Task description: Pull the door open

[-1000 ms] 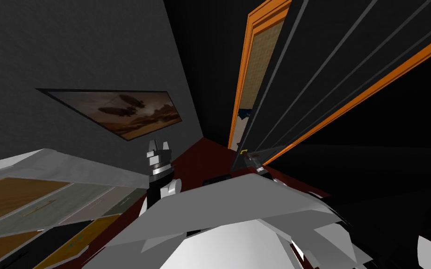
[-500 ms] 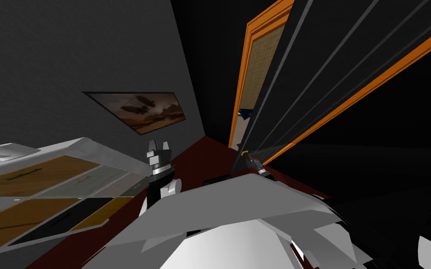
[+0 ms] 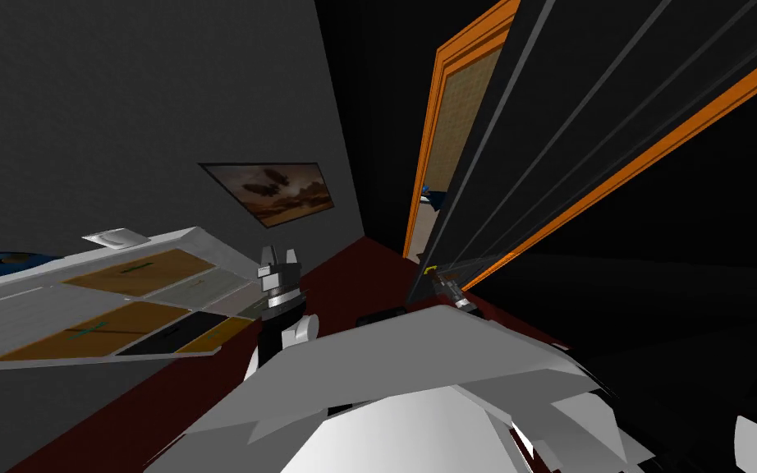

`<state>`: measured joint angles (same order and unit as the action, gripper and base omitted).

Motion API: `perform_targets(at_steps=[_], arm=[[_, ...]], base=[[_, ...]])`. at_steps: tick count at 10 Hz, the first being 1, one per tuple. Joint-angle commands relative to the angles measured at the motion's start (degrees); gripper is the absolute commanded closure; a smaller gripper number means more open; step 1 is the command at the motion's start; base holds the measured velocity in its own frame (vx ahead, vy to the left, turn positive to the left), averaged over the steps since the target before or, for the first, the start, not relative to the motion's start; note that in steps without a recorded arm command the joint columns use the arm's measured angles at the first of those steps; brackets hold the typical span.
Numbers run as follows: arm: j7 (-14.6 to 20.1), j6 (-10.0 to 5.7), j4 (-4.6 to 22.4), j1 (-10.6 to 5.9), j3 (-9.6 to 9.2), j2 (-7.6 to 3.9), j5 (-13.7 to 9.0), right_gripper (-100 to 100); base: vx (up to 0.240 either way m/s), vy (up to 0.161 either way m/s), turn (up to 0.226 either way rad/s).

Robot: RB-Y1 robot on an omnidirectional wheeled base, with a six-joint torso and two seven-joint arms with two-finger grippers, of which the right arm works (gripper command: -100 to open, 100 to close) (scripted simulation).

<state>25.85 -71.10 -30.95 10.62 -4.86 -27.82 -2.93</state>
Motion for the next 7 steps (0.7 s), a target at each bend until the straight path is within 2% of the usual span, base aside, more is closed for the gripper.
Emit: perform_targets(at_steps=[1, 5, 6, 7], arm=[[0.14, -1.02, 0.99, -0.13, -0.03, -0.18, -0.03, 100], [0.41, -2.52, 2.04, 0.07, -0.21, -0.50, -0.05, 100], [0.32, -1.88, 1.31, 0.19, -0.22, -0.42, -0.02, 100], [0.23, -1.68, 2.24, -0.88, -1.09, -0.31, -0.44, 100]], base=[[-0.186, -0.077, 0.175], [-0.206, -0.062, 0.155], [-0.087, -0.027, 0.032], [-0.120, -0.043, 0.083]])
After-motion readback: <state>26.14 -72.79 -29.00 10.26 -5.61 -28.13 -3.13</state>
